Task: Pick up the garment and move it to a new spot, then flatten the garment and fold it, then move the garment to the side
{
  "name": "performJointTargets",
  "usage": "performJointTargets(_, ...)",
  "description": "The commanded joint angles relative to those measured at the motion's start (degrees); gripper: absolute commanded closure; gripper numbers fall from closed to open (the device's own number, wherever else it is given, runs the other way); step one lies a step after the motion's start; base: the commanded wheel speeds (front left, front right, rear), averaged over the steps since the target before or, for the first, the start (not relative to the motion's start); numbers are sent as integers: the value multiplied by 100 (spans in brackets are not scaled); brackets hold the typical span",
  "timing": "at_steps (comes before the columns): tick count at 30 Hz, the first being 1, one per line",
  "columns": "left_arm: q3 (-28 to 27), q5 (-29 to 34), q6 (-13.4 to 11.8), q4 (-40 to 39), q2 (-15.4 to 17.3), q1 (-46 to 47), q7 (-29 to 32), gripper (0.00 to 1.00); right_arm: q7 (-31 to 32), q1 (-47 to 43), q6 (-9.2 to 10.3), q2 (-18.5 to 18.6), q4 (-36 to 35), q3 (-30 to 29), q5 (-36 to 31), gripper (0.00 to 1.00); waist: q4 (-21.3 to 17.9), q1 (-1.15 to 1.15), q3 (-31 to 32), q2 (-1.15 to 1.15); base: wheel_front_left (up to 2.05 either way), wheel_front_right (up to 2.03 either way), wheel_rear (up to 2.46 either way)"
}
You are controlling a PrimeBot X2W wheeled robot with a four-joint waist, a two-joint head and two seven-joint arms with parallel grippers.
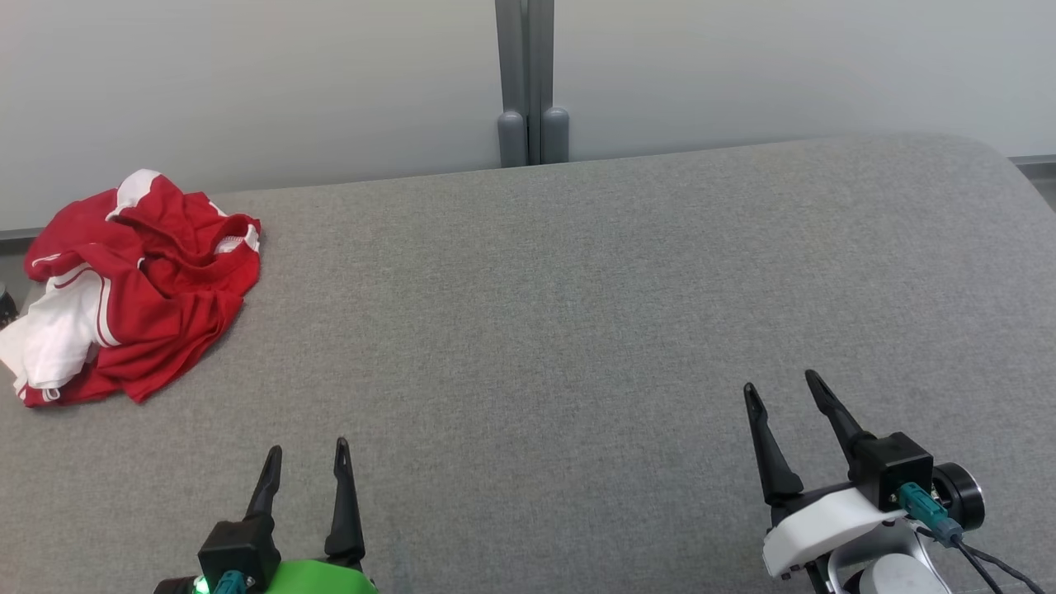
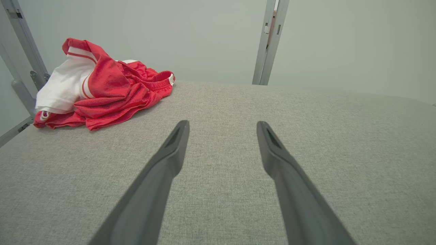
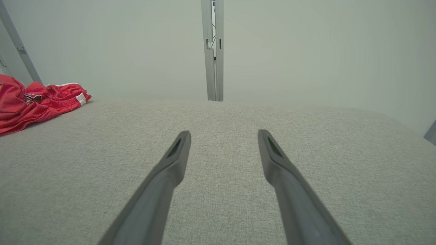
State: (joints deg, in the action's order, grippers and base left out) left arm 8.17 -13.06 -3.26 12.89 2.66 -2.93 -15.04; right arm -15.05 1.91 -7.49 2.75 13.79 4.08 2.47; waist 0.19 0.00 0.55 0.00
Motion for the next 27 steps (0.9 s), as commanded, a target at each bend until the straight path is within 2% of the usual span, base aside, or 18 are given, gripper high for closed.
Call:
performJointTargets(1,-4,-7,-27,2,40,-34,-22,0,-20,58,0,24,9,-18,13,0,1,0,-1,0,0,0,0)
performJointTargets(11,4,-25,-35,48,40,-10,-22,0,-20,27,0,23,-33,-42,17,0,35,0,-7,0,0,0,0)
performJointTargets(15,-2,-22,-45,50,40,24,-22,0,-20,-28,0,22,-52,-86,9,0,215,0,-3,0,0,0,0)
performJointTargets(20,-24,18,-73,42,38,47,-22,0,-20,-71,0,21,-95,-133,25,0,732,0,32,0,0,0,0)
performJointTargets(27,-127,125,-58,42,38,8,-22,0,-19,-156,0,21,-115,-98,114,0,1759,0,130,0,0,0,0)
